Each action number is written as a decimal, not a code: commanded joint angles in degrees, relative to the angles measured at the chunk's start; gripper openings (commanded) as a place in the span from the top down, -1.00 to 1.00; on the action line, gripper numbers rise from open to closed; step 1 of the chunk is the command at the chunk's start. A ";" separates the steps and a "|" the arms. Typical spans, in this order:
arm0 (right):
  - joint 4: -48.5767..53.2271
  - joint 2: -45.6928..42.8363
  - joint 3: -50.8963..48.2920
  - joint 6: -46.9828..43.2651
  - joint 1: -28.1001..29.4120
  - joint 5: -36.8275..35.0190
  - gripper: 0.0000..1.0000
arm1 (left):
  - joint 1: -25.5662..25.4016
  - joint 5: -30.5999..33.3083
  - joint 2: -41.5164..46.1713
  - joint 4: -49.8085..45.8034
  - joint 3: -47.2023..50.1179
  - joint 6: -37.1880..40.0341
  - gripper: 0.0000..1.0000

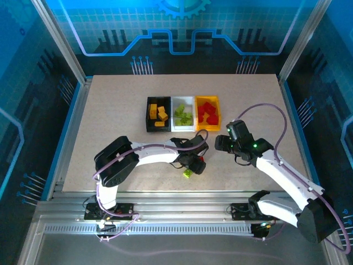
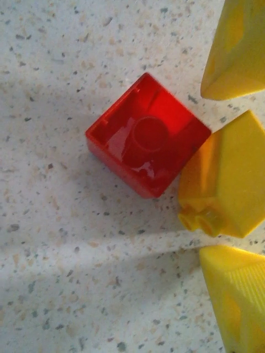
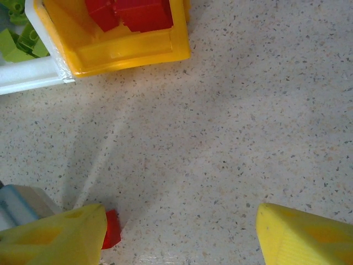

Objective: Sort the legos into containers by color

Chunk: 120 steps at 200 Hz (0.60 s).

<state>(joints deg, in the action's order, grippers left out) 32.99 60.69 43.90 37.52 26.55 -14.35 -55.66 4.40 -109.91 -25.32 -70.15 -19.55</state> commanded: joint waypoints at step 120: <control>-0.46 -0.22 1.12 0.19 -1.95 1.50 -0.46 | 1.50 9.61 11.81 0.58 3.59 -0.55 0.35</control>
<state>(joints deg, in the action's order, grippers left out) 32.95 60.29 43.90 37.52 25.41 -13.41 -55.53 8.82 -106.65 -24.82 -68.60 -19.31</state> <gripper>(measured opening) 0.731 0.399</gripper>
